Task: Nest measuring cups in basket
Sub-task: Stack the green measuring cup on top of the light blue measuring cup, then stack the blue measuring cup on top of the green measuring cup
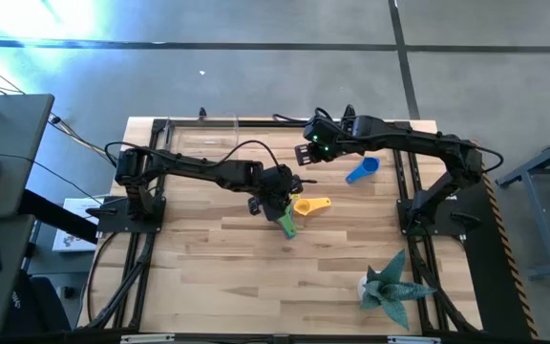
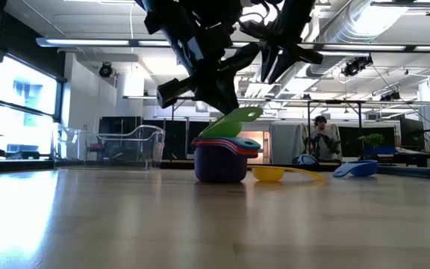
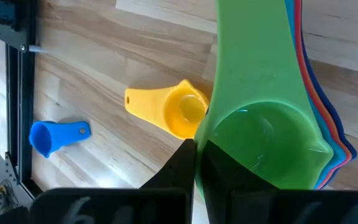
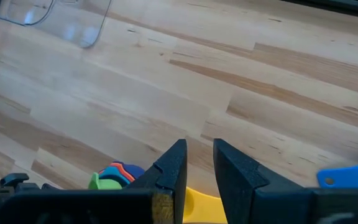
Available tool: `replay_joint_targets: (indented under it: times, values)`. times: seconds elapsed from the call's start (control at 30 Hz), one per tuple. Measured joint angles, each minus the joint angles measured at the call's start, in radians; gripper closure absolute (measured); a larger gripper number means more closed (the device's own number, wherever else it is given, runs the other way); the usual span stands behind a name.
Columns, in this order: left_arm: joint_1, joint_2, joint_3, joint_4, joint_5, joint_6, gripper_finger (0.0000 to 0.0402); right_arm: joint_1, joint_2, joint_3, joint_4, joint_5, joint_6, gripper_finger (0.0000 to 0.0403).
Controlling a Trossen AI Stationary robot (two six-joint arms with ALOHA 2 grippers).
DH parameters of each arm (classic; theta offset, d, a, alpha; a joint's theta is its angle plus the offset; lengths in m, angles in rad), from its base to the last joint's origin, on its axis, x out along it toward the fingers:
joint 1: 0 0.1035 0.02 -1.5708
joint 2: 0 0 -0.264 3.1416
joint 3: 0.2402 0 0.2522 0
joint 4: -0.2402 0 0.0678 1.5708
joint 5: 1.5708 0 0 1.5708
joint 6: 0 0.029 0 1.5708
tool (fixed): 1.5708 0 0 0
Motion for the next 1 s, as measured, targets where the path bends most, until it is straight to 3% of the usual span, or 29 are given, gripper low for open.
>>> replay_joint_targets:
  times: [0.7,1.0]
  values:
    - [-0.001,0.0,0.0,-0.067,-0.055,-0.073,0.0365,0.0,0.0,0.0,0.0,0.0,-0.019,0.0332]
    - [-0.002,-0.016,0.0,-0.074,-0.259,-0.304,0.0378,-0.003,0.0,0.0,-0.009,0.0,0.005,0.0332]
